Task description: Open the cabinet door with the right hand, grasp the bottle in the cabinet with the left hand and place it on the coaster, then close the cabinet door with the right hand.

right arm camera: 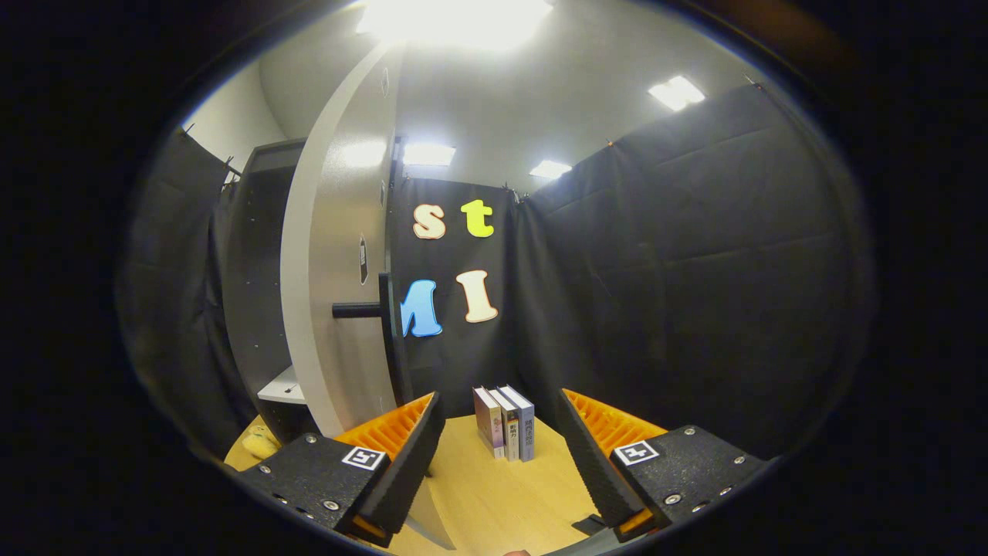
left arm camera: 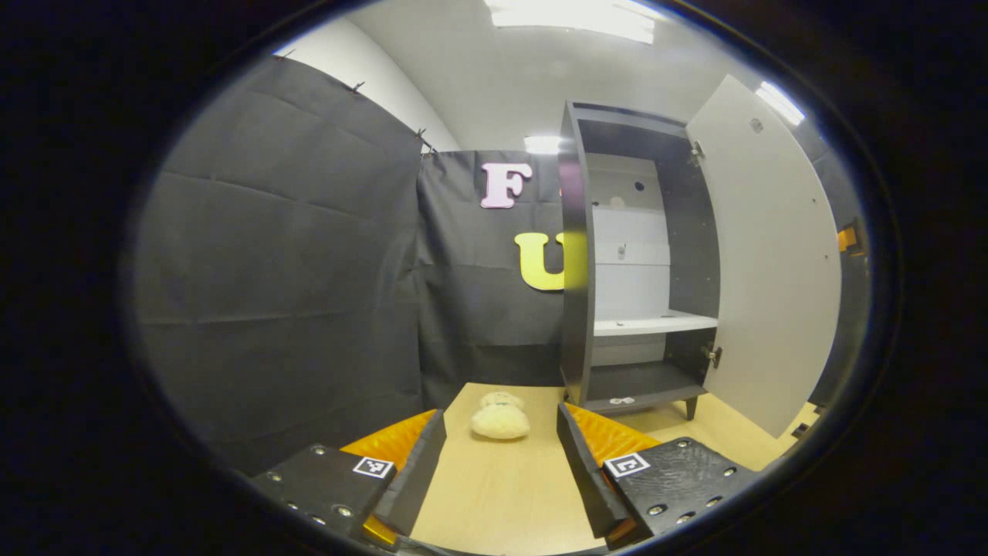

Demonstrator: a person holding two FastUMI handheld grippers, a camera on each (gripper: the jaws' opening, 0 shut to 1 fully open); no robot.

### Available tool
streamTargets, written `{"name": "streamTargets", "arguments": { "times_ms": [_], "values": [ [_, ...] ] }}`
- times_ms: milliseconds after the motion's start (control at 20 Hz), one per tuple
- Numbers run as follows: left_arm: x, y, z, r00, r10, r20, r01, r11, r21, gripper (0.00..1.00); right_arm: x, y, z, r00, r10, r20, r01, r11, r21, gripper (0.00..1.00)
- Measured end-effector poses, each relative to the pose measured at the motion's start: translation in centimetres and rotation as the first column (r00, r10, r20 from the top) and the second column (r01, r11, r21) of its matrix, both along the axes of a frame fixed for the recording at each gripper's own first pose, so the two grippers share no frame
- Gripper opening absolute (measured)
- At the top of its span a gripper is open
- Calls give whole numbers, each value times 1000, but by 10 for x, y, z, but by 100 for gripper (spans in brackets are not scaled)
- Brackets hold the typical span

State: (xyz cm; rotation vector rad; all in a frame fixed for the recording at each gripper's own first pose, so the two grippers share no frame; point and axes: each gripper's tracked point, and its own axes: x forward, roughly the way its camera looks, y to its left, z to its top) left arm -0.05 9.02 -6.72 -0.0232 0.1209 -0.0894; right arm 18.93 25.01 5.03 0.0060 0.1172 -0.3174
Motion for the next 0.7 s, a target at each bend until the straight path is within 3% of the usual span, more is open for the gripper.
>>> {"name": "streamTargets", "arguments": {
  "times_ms": [700],
  "values": [
    [4,49,0,1000,11,10,-11,1000,-9,83,5,89,-3,993,111,31,-112,994,19,92]
  ]
}}
